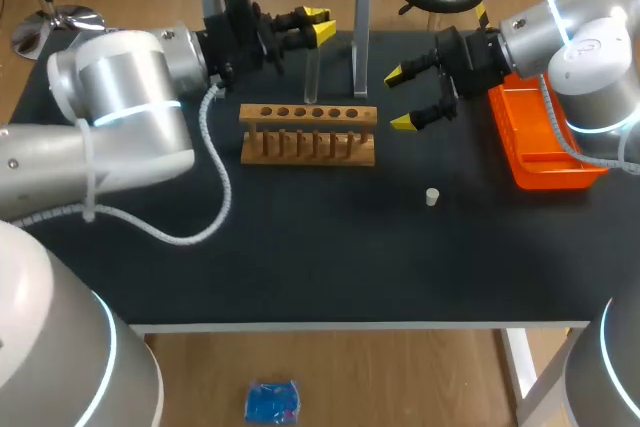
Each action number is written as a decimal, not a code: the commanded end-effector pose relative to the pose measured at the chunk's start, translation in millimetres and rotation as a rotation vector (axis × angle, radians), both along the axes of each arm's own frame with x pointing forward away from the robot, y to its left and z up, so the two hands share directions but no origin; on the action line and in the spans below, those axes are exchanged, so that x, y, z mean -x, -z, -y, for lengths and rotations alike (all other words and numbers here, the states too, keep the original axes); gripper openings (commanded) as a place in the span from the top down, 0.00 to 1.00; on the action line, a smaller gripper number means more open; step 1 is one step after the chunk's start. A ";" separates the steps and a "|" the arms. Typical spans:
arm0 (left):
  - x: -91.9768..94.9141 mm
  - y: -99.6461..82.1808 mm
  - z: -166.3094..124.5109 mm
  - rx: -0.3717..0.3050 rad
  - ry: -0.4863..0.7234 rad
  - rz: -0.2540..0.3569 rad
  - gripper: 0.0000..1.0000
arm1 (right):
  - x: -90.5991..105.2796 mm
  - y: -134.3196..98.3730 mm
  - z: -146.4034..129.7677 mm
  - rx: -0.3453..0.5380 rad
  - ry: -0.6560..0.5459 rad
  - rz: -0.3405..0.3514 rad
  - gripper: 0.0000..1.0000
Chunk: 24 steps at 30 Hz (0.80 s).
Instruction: Invert the test tube, pick up the pipette, mount the tip to pipette, aspirate from beaker and dispense into the tube, eject the tip, return the pipette, and cap with the stopper.
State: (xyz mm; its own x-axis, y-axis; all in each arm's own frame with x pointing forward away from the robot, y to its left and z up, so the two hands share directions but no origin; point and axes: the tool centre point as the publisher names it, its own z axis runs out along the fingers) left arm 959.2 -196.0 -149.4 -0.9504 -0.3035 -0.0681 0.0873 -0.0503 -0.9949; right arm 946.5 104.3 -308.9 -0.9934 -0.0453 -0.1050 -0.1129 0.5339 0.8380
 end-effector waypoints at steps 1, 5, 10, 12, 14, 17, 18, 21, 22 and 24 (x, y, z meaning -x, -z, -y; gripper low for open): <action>-11.2 1.5 -4.4 -0.003 0.084 0.012 1.00 | 0.4 -1.5 0.8 0.004 -0.001 -0.002 0.00; -19.0 6.2 -2.0 0.005 0.083 0.023 1.00 | 0.4 -1.5 0.8 0.004 -0.001 -0.002 0.00; -27.2 14.0 4.3 0.014 0.088 0.023 1.00 | 0.4 -1.5 0.8 0.004 -0.001 -0.002 0.00; -30.0 15.8 5.4 0.022 0.091 0.022 1.00 | 0.4 -1.5 0.8 0.004 -0.001 -0.002 0.00; -31.9 16.8 5.8 0.026 0.095 0.023 1.00 | 0.4 -1.5 0.8 0.004 -0.001 -0.002 0.00; -34.0 18.6 6.0 0.036 0.099 0.014 1.00 | 0.4 -1.5 0.8 0.004 -0.001 -0.002 0.00; -34.3 19.3 6.0 0.038 0.099 0.011 1.00 | 0.4 -1.5 0.8 0.004 -0.001 -0.002 0.00; -33.9 22.0 6.1 0.074 0.095 -0.009 1.00 | 0.4 -1.5 0.8 0.004 -0.001 -0.002 0.00; -33.7 23.2 5.6 0.081 0.091 -0.013 1.00 | 0.4 -1.5 0.8 0.004 -0.001 -0.002 0.00; -33.2 26.2 5.8 0.079 0.088 -0.020 1.00 | 0.4 -1.5 0.8 0.004 -0.001 -0.002 0.00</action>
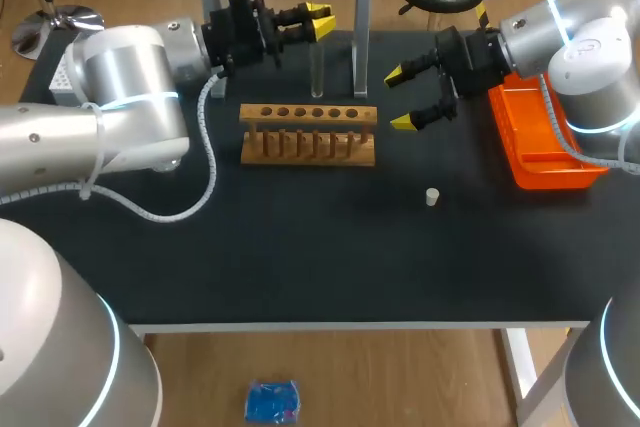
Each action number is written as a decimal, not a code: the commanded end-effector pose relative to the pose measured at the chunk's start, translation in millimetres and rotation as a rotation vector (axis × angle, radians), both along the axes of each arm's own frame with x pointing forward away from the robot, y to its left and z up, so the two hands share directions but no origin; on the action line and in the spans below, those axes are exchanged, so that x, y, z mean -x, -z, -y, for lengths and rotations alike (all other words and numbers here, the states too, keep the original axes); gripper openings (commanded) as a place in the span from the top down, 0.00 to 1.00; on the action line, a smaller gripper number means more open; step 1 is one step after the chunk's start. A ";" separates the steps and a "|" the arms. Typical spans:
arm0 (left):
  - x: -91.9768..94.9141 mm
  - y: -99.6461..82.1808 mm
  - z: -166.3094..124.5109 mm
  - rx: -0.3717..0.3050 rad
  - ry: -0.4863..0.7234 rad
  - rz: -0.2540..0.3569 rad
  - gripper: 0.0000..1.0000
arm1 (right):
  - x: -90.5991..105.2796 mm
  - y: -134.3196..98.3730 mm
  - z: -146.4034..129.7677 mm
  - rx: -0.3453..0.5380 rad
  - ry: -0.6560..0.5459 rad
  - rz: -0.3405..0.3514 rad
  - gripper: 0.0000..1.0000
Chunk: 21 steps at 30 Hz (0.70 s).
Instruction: Invert the test tube, pick up the pipette, mount the tip to pipette, aspirate from beaker and dispense into the tube, eject the tip, return the pipette, and cap with the stopper.
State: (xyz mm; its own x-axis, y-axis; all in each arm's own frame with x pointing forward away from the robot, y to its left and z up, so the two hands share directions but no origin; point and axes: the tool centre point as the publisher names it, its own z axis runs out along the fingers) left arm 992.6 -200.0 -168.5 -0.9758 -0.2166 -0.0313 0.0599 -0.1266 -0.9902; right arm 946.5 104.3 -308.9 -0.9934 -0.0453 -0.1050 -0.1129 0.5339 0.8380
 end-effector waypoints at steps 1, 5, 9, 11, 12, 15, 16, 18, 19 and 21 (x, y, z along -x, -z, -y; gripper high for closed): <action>0.3 8.5 1.7 0.018 -0.008 -0.008 1.00 | 0.3 -1.5 0.8 0.004 -0.001 -0.002 0.00; 1.6 12.2 2.4 0.013 -0.006 -0.020 1.00 | 0.3 -1.5 0.8 0.004 -0.001 -0.002 0.00; 1.9 14.7 2.3 0.014 -0.008 -0.026 1.00 | 0.3 -1.5 0.8 0.004 -0.001 -0.002 0.00; 1.5 15.9 2.9 0.014 -0.007 -0.027 1.00 | 0.3 -1.5 0.8 0.004 -0.001 -0.002 0.00; 1.3 16.5 3.3 0.019 -0.007 -0.028 1.00 | 0.3 -1.5 0.8 0.004 -0.001 -0.002 0.00; 0.3 19.7 3.7 0.023 -0.008 -0.031 1.00 | 0.3 -1.5 0.8 0.004 -0.001 -0.002 0.00; 0.2 20.7 3.8 0.024 -0.008 -0.032 1.00 | 0.3 -1.5 0.8 0.004 -0.001 -0.002 0.00; 0.2 21.9 3.9 0.029 -0.010 -0.037 1.00 | 0.3 -1.5 0.8 0.004 -0.001 -0.002 0.00; 0.2 22.4 4.0 0.029 -0.010 -0.039 1.00 | 0.3 -1.5 0.8 0.004 -0.001 -0.002 0.00; 0.3 23.4 4.1 0.030 -0.011 -0.042 1.00 | 0.3 -1.5 0.8 0.004 -0.001 -0.002 0.00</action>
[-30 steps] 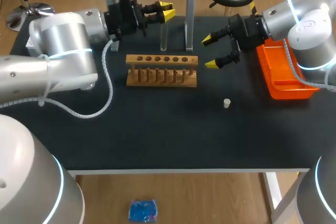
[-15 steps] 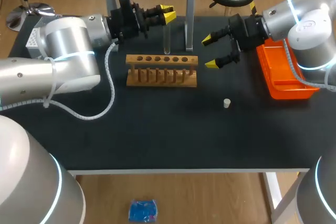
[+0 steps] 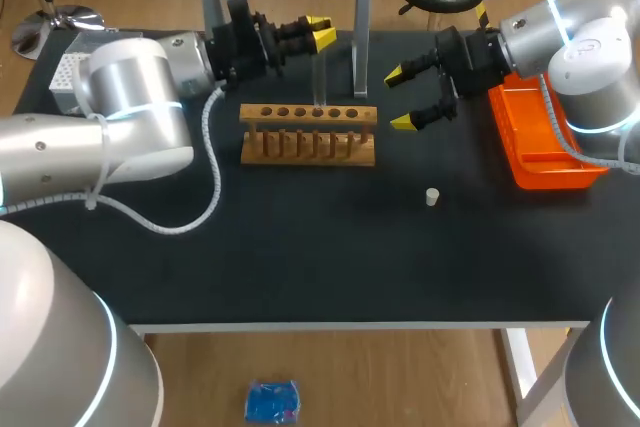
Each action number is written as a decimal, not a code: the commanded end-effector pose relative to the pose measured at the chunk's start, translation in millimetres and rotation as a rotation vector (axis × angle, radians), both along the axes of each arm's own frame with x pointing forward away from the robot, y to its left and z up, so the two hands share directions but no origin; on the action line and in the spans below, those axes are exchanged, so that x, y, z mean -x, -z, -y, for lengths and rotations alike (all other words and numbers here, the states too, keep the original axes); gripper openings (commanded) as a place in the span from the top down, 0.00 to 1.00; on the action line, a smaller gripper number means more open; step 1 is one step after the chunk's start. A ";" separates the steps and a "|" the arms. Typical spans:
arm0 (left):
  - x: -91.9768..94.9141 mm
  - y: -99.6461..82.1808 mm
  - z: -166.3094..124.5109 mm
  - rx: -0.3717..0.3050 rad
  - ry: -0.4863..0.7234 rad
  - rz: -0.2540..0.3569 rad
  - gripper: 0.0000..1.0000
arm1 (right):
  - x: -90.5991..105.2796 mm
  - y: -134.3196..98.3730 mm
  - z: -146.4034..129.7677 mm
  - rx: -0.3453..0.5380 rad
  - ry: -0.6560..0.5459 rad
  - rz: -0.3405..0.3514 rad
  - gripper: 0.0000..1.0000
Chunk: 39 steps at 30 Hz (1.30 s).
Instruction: Invert the test tube, pick up the pipette, mount the tip to pipette, aspirate from beaker and dispense into the tube, eject the tip, return the pipette, and cap with the stopper.
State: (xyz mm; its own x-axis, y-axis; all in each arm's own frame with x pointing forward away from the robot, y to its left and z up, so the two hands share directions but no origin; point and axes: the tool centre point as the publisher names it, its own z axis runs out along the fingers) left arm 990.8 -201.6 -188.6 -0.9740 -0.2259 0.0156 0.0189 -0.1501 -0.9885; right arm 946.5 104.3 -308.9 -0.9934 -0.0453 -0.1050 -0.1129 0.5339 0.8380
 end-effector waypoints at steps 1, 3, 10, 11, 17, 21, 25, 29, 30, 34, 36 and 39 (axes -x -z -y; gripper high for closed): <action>-1.4 3.9 2.5 0.006 -0.002 -0.001 1.00 | 0.3 -1.5 0.8 0.004 -0.001 -0.002 0.00; -1.4 5.0 2.3 0.007 -0.003 -0.004 1.00 | 0.3 -1.5 0.8 0.004 -0.001 -0.002 0.00; -1.8 10.8 0.4 0.011 -0.013 -0.015 1.00 | 0.3 -1.5 0.8 0.004 -0.001 -0.002 0.00; -1.9 11.4 0.3 0.012 -0.015 -0.018 1.00 | 0.3 -1.5 0.8 0.004 -0.001 -0.002 0.00; -2.4 15.3 -0.5 0.006 -0.020 -0.024 1.00 | 0.3 -1.5 0.8 0.004 -0.001 -0.002 0.00; -2.7 18.2 -1.8 0.002 -0.026 -0.027 1.00 | 0.3 -1.5 0.8 0.004 -0.001 -0.002 0.00; -3.2 20.1 -2.6 -0.020 -0.027 -0.030 1.00 | 0.3 -1.5 0.8 0.004 -0.001 -0.002 0.00; -3.7 22.3 -3.5 -0.069 -0.023 -0.031 1.00 | 0.3 -1.5 0.8 0.004 -0.001 -0.002 0.00; -3.8 22.8 -3.6 -0.083 -0.021 -0.032 1.00 | 0.3 -1.5 0.8 0.004 -0.001 -0.002 0.00; -3.9 24.6 -4.2 -0.151 -0.011 -0.034 1.00 | 0.3 -1.5 0.8 0.004 -0.001 -0.002 0.00; -3.9 25.3 -4.2 -0.161 -0.009 -0.035 1.00 | 0.3 -1.5 0.8 0.004 -0.001 -0.002 0.00; -4.2 27.2 -4.9 -0.184 -0.005 -0.039 1.00 | 0.3 -1.5 0.8 0.004 -0.001 -0.002 0.00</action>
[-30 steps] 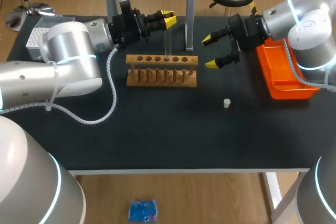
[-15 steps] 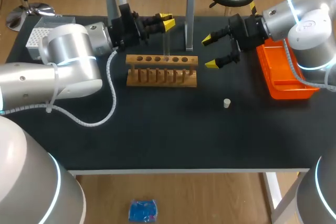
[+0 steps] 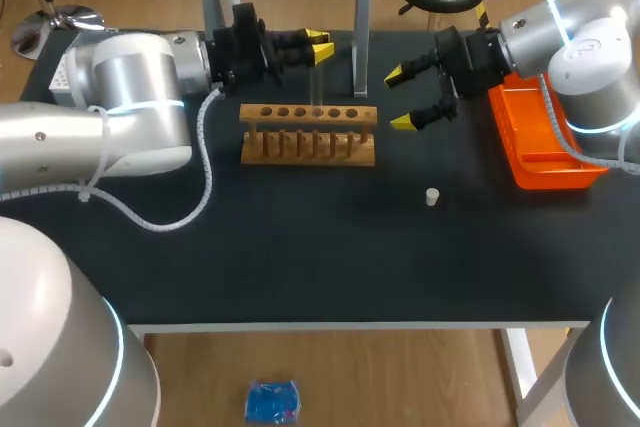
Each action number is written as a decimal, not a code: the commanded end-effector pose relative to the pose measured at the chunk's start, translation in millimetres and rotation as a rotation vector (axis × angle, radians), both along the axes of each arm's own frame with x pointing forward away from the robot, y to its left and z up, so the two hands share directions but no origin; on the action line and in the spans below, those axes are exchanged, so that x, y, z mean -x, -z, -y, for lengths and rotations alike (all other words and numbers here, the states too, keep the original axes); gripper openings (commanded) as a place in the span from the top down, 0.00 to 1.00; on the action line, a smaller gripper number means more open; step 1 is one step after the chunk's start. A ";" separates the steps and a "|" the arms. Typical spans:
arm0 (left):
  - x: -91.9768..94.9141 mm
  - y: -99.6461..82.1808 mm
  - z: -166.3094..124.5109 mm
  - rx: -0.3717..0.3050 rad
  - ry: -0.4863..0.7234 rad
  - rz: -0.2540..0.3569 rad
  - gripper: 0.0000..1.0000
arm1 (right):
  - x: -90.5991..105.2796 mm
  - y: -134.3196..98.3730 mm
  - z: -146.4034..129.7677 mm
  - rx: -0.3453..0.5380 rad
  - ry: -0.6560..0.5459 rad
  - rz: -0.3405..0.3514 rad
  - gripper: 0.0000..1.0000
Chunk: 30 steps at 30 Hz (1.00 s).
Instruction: Invert the test tube, pick up the pipette, mount the tip to pipette, aspirate from beaker and dispense into the tube, eject the tip, return the pipette, and cap with the stopper.
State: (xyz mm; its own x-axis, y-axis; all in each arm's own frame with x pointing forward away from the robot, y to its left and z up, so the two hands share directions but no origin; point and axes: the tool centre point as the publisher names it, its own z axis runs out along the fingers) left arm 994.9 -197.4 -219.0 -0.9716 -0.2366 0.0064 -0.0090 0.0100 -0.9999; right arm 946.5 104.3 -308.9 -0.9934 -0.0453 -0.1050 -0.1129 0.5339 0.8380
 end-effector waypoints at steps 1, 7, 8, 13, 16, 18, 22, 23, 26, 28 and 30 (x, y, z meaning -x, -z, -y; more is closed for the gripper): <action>-0.3 -2.9 -1.4 -0.044 0.007 -0.014 1.00 | 0.3 -1.5 0.8 0.004 -0.001 -0.002 0.00; -0.4 1.9 -1.6 -0.105 0.019 -0.026 1.00 | 0.3 -1.5 0.8 0.004 -0.001 -0.002 0.00; -0.5 3.4 -1.9 -0.121 0.022 -0.027 1.00 | 0.3 -1.5 0.8 0.004 -0.001 -0.002 0.00; -0.9 7.1 -0.2 -0.151 0.027 -0.034 1.00 | 0.3 -1.5 0.8 0.004 -0.001 -0.002 0.00; -1.3 11.1 1.1 -0.168 0.027 -0.036 1.00 | 0.3 -1.5 0.8 0.004 -0.001 -0.002 0.00; -1.0 13.8 2.9 -0.182 0.029 -0.037 1.00 | 0.3 -1.5 0.8 0.004 -0.001 -0.002 0.00; -2.3 18.1 4.0 -0.178 0.031 -0.041 1.00 | 0.3 -1.5 0.8 0.004 -0.001 -0.002 0.00; -2.8 18.7 3.7 -0.176 0.030 -0.040 1.00 | 0.3 -1.5 0.8 0.004 -0.001 -0.002 0.00; -3.6 20.9 3.3 -0.169 0.030 -0.040 1.00 | 0.3 -1.5 0.8 0.004 -0.001 -0.002 0.00; -3.6 23.1 3.6 -0.170 0.032 -0.042 1.00 | 0.3 -1.5 0.8 0.004 -0.001 -0.002 0.00; -3.5 25.4 2.9 -0.166 0.031 -0.045 1.00 | 0.3 -1.5 0.8 0.004 -0.001 -0.002 0.00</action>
State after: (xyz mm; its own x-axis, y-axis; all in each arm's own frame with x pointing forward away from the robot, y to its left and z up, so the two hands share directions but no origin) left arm 996.6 -199.7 -240.7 -0.9776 -0.2101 0.0131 -0.0518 0.1800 -0.9823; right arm 946.4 104.2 -308.9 -0.9934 -0.0453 -0.1049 -0.1129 0.5339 0.8380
